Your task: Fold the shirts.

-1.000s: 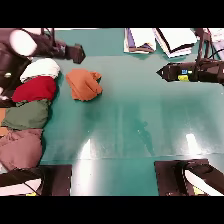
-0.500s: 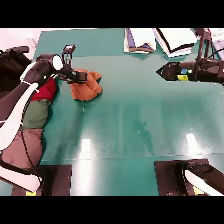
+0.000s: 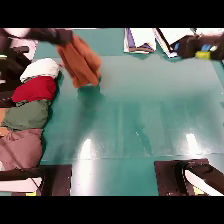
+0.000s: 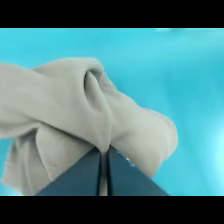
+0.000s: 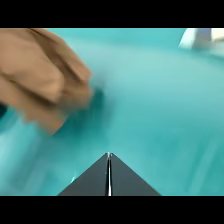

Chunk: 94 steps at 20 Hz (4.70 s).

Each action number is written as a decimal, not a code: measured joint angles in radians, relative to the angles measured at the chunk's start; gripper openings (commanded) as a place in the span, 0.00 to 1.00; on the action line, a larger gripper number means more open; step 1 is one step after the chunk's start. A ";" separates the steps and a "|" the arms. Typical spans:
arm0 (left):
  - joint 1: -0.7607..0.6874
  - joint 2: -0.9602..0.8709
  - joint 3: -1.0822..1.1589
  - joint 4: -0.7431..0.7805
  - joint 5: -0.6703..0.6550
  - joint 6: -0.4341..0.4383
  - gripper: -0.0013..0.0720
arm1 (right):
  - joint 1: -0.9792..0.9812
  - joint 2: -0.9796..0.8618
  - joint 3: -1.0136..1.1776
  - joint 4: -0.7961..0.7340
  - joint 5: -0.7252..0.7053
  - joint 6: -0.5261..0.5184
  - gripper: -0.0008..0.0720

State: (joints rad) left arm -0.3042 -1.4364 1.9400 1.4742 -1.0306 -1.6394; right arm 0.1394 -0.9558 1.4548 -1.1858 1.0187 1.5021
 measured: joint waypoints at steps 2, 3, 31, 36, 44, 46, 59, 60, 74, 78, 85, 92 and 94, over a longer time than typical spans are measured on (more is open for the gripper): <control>-0.042 0.097 0.027 0.002 -0.024 0.029 0.05 | -0.001 0.000 0.085 -0.047 0.008 0.000 0.03; -0.073 0.136 0.036 0.008 -0.040 0.041 0.05 | -0.001 0.000 0.126 -0.069 0.013 0.000 0.03; 0.029 -0.226 -0.498 -0.325 -0.049 0.122 0.86 | -0.001 0.000 0.193 -0.169 0.156 0.008 0.03; -0.017 -0.244 -0.568 -0.423 0.032 0.195 0.86 | -0.001 0.000 0.151 -0.168 0.137 0.023 0.03; -0.083 -0.252 -0.584 -0.449 0.100 0.177 0.05 | -0.001 0.000 0.140 -0.167 0.161 0.027 0.03; -0.083 -0.253 -0.583 -0.448 0.100 0.171 0.05 | -0.001 0.000 0.140 -0.167 0.180 0.027 0.03; 0.116 -0.018 -0.486 -0.265 0.016 0.178 0.05 | 0.002 0.019 -0.563 -0.068 0.192 0.051 0.76; 0.120 -0.010 -0.486 -0.256 0.011 0.179 0.05 | 0.010 -0.008 -0.616 -0.019 0.156 0.032 0.76; 0.132 0.030 -0.478 -0.214 -0.025 0.182 0.05 | 0.192 -0.424 -0.510 0.219 -0.027 -0.183 0.03; 0.132 0.153 -0.401 -0.148 -0.024 0.182 0.05 | 0.124 -0.300 -0.319 0.034 0.073 -0.150 0.03; 0.132 0.512 -0.184 -0.124 0.030 0.182 0.05 | -0.042 0.017 0.072 -0.113 0.234 -0.123 0.03; 0.131 0.748 -0.120 -0.149 0.052 0.178 0.05 | -0.166 0.131 0.370 -0.133 0.341 -0.077 0.03; 0.131 0.744 -0.116 -0.129 0.035 0.175 0.05 | -0.188 0.098 0.433 -0.134 0.383 -0.058 0.03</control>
State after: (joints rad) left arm -0.1730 -0.6926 1.8240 1.3453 -0.9955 -1.4643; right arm -0.0486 -0.8574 1.8874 -1.3197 1.4017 1.4441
